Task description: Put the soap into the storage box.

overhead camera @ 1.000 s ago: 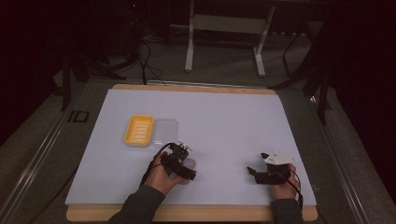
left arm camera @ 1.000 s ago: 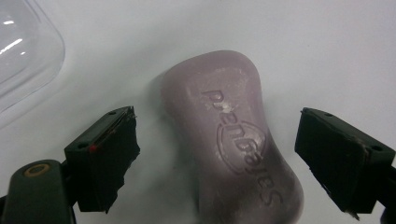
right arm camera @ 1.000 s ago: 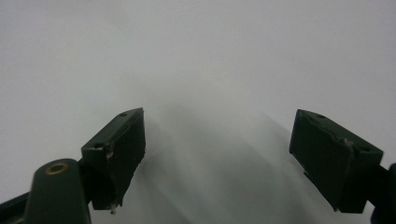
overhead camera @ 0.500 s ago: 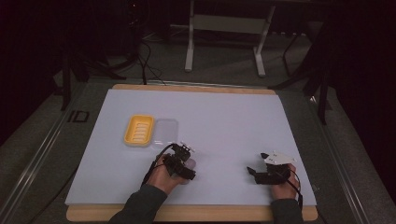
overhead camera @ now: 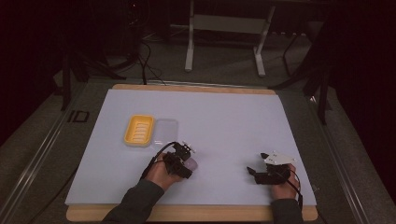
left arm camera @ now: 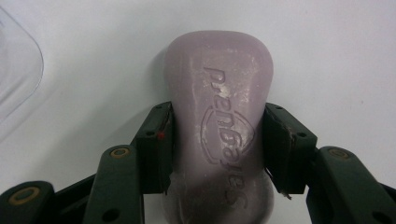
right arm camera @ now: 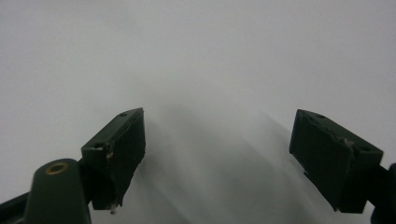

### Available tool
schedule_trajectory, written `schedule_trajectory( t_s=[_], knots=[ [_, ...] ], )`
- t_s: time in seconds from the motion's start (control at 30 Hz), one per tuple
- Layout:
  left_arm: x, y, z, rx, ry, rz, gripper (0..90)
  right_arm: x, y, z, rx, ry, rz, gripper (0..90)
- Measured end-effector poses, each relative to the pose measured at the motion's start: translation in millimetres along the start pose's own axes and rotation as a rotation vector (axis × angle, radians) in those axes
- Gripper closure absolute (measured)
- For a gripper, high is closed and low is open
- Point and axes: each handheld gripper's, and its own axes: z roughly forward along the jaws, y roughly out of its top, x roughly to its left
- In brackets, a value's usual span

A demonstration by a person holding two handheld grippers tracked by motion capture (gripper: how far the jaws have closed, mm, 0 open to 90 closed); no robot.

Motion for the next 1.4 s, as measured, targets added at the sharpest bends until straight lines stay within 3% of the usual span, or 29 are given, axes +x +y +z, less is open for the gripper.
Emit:
schedule_trajectory(
  t_s=[0.27,0.67,1.03,1.3,1.4],
  knots=[
    [6.2,8.6,0.1,0.066,-0.043,0.066,48.8,0.0,0.1,0.1,0.003,0.001,-0.001,18.2],
    [6.3,17.2,1.6,0.143,-0.051,0.106,48.6,0.0,0.2,0.2,0.007,0.001,-0.002,18.2],
    [1.5,27.5,5.0,0.226,-0.022,0.137,48.1,0.2,0.3,0.4,0.010,0.000,-0.006,18.1],
    [-6.2,30.2,7.6,0.251,0.026,0.154,48.2,0.6,0.4,0.6,0.012,0.001,-0.006,18.1],
    [-5.5,30.6,7.4,0.256,0.022,0.157,48.6,0.4,0.3,0.6,0.011,0.001,-0.006,18.1]
  ],
)
